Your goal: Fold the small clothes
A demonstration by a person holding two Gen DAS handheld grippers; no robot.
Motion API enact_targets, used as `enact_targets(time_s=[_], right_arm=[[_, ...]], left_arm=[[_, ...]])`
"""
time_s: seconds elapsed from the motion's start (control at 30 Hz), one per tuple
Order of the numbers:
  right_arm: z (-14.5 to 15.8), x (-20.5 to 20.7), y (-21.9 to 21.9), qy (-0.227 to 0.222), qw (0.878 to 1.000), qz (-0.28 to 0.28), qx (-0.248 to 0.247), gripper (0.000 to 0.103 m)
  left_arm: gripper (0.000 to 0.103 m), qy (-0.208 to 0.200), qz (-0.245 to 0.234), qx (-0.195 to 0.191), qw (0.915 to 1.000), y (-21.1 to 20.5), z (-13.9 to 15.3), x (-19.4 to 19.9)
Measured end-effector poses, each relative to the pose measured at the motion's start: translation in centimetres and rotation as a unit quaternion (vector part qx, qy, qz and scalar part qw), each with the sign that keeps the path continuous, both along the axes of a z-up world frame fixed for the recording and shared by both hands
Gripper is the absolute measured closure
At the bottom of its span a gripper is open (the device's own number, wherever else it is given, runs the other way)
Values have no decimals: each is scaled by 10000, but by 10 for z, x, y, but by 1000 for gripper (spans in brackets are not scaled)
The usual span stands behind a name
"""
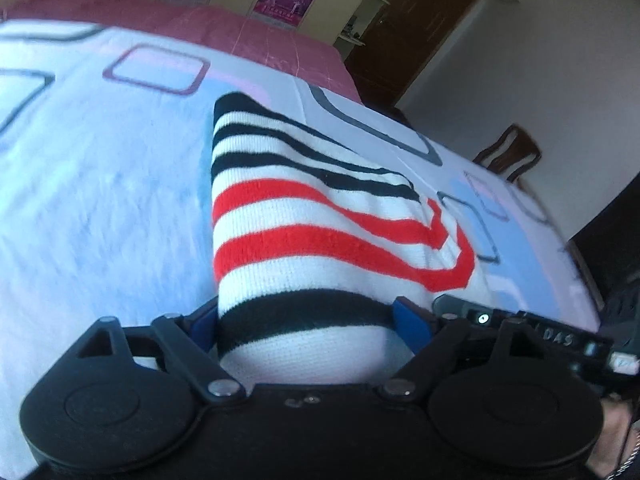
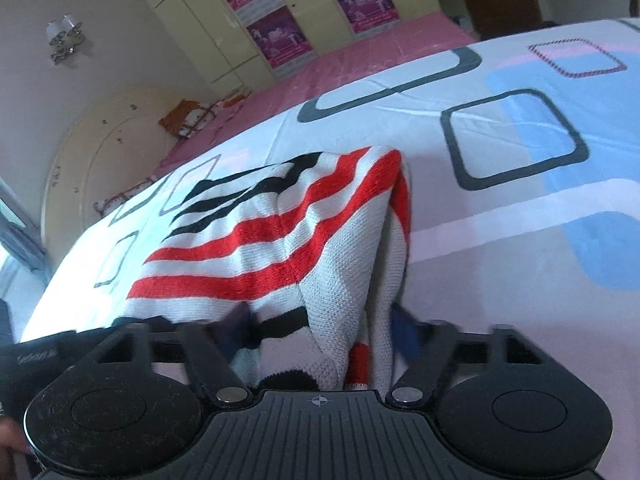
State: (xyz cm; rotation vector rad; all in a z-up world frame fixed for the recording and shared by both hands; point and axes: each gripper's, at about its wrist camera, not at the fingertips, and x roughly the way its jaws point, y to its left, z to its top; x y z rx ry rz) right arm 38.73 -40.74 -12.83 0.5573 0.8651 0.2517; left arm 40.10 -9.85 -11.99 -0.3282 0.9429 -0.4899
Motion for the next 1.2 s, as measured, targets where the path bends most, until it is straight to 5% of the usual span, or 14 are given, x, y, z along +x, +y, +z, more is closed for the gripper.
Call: enact_targets(time_s=[0.23, 0.37, 0.57, 0.8, 1.2], right_arm=[[2, -4, -5, 8, 9993, -127, 348, 65], [16, -11, -1, -148, 9989, -152, 417, 67], [50, -23, 22, -439, 9973, 57, 594, 67], [79, -34, 107, -670, 9949, 230, 719, 67], [93, -22, 320, -776, 9937, 306, 742, 68]], left_arm=[[38, -115, 16, 11, 9999, -4, 6, -4], [57, -228, 85, 18, 9997, -1, 19, -8], [58, -463, 158, 83, 9988, 16, 45, -23], [59, -719, 318, 163, 9968, 89, 77, -39], [59, -957, 478, 217, 9940, 289, 88, -34]])
